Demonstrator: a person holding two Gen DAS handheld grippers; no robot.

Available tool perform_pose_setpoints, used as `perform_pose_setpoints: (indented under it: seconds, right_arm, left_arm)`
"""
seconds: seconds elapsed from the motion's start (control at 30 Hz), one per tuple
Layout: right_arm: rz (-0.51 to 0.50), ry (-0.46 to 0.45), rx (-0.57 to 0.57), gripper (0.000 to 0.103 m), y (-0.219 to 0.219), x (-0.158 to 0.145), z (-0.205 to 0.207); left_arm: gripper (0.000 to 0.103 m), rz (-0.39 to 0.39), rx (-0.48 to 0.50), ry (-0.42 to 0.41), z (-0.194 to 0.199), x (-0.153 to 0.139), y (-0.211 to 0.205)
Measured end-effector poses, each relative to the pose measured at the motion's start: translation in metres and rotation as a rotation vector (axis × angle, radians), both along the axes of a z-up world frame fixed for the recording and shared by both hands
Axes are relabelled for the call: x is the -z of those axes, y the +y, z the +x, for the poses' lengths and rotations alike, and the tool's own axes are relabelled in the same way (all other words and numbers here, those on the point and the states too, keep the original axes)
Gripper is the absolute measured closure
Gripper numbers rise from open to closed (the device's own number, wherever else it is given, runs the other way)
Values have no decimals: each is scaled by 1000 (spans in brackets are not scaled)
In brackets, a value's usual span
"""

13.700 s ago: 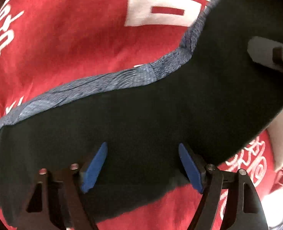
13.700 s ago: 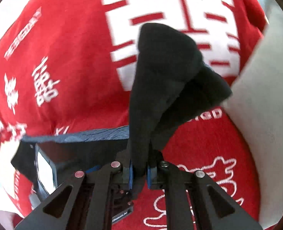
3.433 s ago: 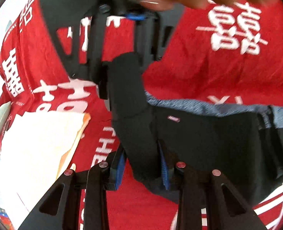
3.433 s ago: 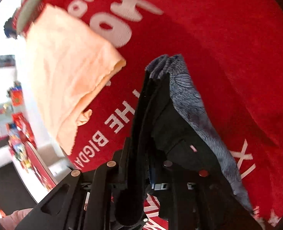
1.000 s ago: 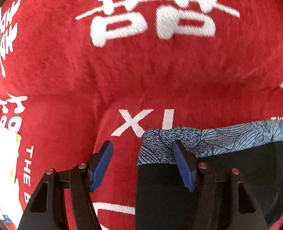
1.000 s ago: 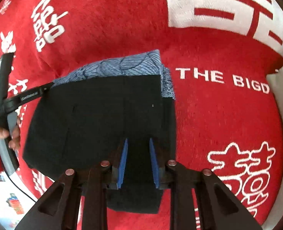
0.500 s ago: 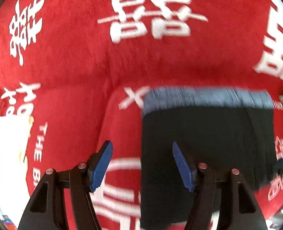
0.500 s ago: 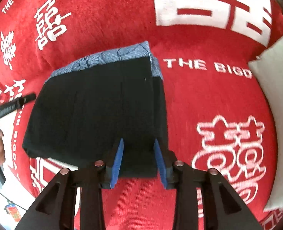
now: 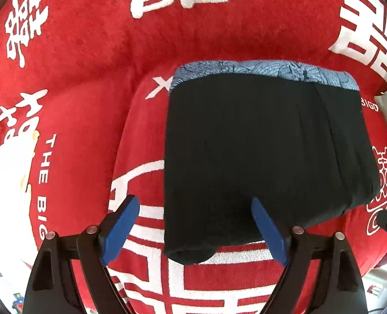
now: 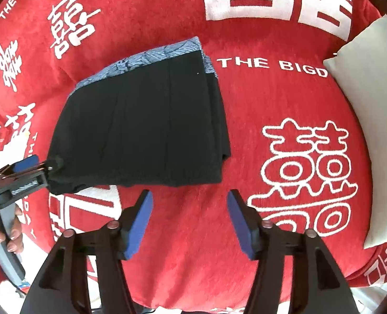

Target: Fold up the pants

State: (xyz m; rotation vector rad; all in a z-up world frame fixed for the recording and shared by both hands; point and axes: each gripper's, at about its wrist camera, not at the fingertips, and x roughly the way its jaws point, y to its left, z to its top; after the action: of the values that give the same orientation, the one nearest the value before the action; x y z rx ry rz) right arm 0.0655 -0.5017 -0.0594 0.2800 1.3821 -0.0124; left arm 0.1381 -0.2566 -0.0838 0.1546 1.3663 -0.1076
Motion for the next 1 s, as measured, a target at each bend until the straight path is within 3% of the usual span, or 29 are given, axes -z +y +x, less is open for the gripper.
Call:
perform_pose_setpoints:
  seconds: [0.2,0.3,1.0]
  right_arm:
    - [10,28,-3,23,7,0,-2]
    - [13,40,-8,23,8,1,-3]
    - [67,32,60,23,-33,3,15]
  left_arm:
    - [14,-18,-23,13,3,5,3]
    - [5,-4,-30,14,4,8,4]
    - [5,-79,-42,62,11,11,13]
